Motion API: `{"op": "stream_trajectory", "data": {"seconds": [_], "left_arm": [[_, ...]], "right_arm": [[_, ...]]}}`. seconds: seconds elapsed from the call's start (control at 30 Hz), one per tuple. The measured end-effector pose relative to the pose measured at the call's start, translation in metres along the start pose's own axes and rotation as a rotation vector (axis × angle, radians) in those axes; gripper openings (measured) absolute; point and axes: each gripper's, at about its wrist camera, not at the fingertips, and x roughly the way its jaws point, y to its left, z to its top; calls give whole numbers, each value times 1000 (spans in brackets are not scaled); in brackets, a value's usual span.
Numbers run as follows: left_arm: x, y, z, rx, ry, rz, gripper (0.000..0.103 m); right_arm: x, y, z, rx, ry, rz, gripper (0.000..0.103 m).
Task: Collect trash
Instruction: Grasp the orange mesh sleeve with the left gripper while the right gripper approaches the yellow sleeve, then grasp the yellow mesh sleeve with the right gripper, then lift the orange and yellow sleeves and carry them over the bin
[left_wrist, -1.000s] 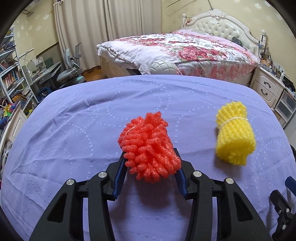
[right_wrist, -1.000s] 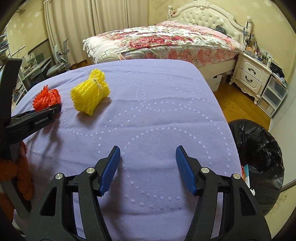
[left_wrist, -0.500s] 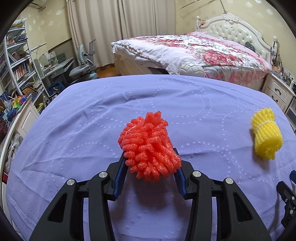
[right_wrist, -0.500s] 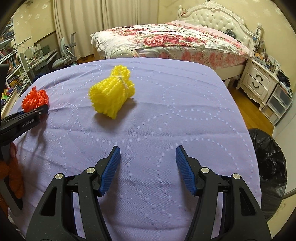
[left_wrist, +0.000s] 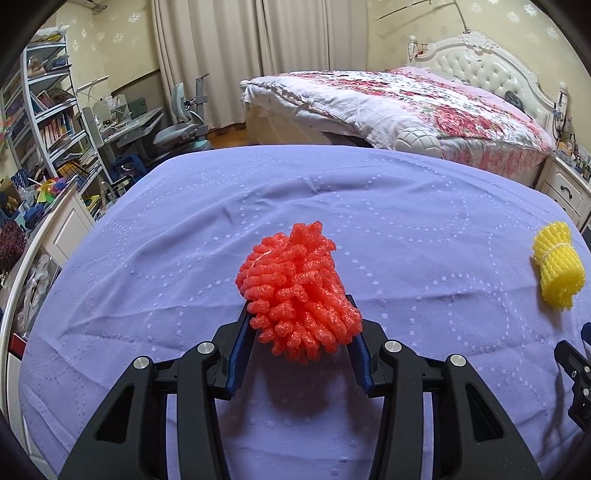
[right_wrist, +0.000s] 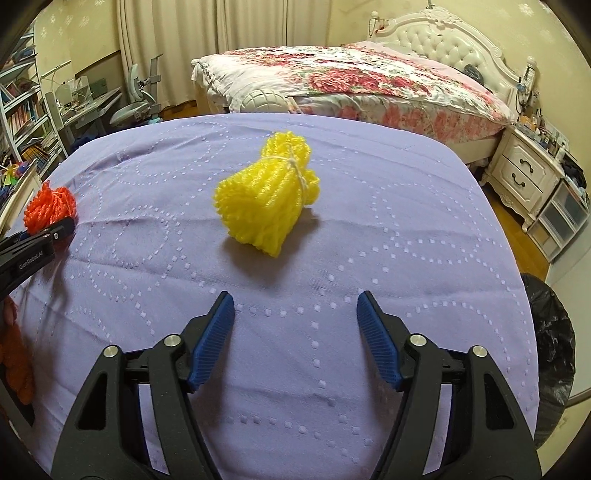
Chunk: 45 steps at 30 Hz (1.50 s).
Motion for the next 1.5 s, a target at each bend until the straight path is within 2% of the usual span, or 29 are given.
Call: {"op": "stream_trajectory", "data": {"seconds": [0.37, 0.8, 0.87, 0.93, 1.0, 1.1, 1.5], "left_arm": [[0, 18, -4, -23, 4, -12, 46], [2, 19, -5, -21, 11, -30, 46], [3, 19, -6, -20, 13, -31, 46], [3, 19, -5, -21, 15, -30, 46], [3, 18, -5, -18, 14, -29, 46], [1, 17, -6, -13, 10, -26, 46], [-10, 8, -12, -6, -4, -55, 45]], "right_arm": [[17, 16, 22, 5, 2, -8, 68], [42, 26, 55, 34, 6, -24, 68], [44, 26, 57, 38, 6, -25, 66], [44, 26, 58, 39, 2, -26, 56], [43, 26, 58, 37, -2, -27, 50], [42, 26, 57, 35, -4, -24, 46], [26, 24, 39, 28, -9, 9, 43]]}}
